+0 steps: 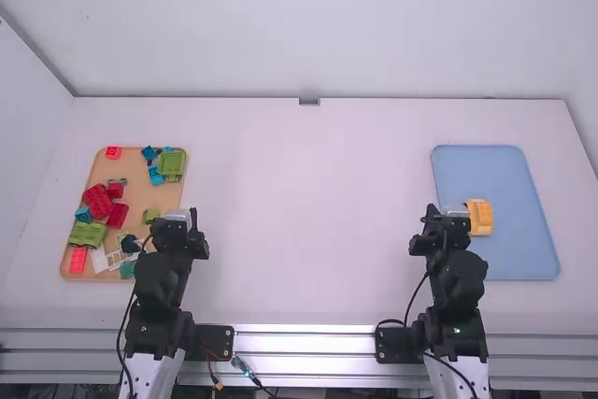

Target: Assemble lego blocks to make yellow taxi

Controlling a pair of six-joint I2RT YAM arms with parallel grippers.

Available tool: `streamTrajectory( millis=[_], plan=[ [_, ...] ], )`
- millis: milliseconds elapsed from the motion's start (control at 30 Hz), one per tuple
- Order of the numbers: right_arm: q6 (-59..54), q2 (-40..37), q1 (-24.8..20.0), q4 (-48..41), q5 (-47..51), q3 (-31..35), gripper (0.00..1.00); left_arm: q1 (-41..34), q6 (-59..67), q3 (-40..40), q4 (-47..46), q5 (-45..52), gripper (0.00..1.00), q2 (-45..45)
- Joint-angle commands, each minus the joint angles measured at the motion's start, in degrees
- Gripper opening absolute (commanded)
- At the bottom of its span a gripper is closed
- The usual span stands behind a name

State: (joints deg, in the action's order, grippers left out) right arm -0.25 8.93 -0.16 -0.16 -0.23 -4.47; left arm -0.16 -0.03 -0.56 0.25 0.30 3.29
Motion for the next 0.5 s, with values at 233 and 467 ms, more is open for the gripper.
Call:
streamTrajectory(
  millis=[233,467],
  plan=[
    [0.25,-6.45,0.16,0.16,0.23,4.47,0.0,0.16,0.03,0.56,-0.25,-0.3,0.0,-3.29],
    [0.25,-8.93,0.16,0.16,0.23,4.47,0.0,0.16,0.03,0.56,-0.25,-0.3,0.0,-3.29]
  ],
)
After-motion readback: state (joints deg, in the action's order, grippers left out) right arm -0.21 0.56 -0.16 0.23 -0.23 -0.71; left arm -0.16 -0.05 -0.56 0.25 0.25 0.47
